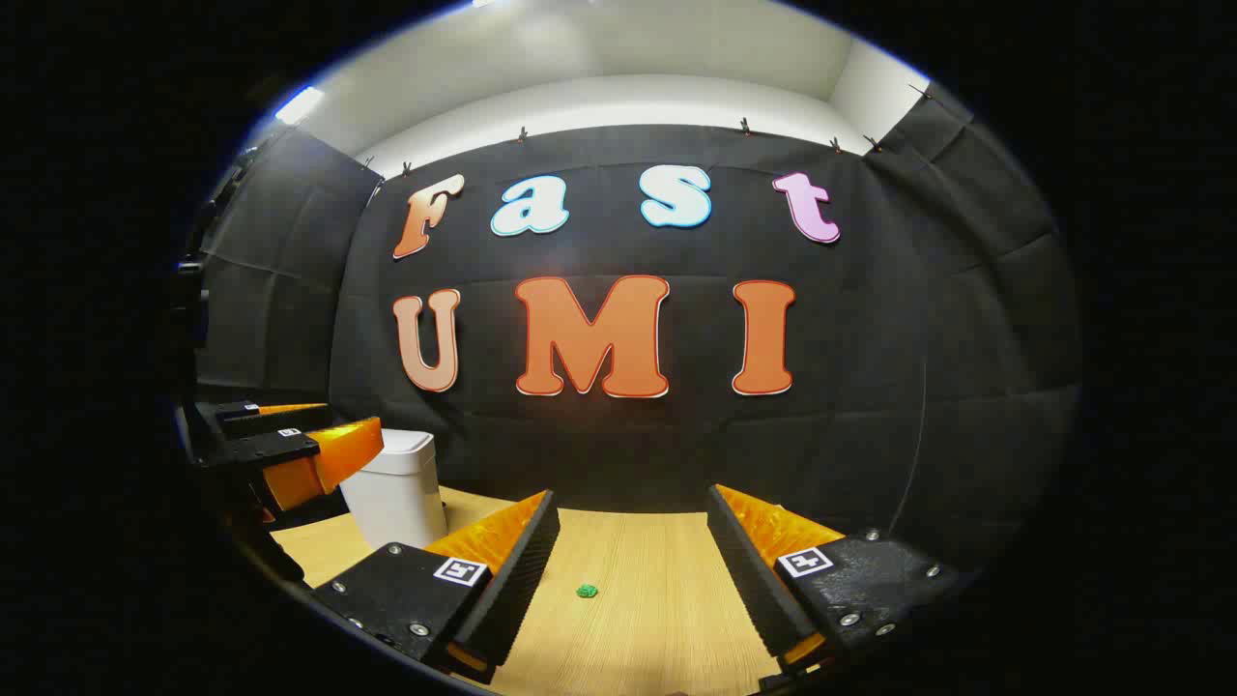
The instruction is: Press the lid of the desktop garbage bin to open it, pick up the crumpled paper on the desktop and throw it into the bin, then pick up the pop can on the desktop and drop it into the bin, and finally close the garbage bin lid.
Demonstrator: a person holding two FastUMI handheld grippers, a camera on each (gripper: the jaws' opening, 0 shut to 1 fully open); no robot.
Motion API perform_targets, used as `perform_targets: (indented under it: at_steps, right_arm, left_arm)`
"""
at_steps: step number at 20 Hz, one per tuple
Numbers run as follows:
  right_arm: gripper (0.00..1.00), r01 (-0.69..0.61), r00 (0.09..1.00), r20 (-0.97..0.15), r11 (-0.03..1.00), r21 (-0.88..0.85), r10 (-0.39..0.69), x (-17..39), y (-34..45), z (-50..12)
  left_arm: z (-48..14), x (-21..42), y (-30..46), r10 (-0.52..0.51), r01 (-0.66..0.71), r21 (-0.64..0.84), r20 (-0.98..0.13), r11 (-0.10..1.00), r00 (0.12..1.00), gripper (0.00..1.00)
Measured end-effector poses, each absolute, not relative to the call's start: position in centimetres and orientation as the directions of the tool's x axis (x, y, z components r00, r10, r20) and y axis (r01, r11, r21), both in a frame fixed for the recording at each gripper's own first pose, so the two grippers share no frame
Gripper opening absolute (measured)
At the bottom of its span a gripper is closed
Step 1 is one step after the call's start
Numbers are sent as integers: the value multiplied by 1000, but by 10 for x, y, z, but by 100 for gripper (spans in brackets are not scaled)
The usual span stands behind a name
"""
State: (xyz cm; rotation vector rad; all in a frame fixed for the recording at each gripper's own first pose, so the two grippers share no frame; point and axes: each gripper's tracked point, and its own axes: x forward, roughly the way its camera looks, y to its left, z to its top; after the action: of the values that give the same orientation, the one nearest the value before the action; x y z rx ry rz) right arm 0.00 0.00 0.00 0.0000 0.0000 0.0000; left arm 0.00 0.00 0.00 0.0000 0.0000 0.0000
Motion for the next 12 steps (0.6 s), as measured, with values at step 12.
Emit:
perform_targets:
  at_steps: [12]
  right_arm:
    - [93, 38, 999, -32, 999, -31, -39, 12, 31, -8]
  left_arm:
    - [-20, 20, 12, -74, 74, 2, -21, 997, 997, 93]
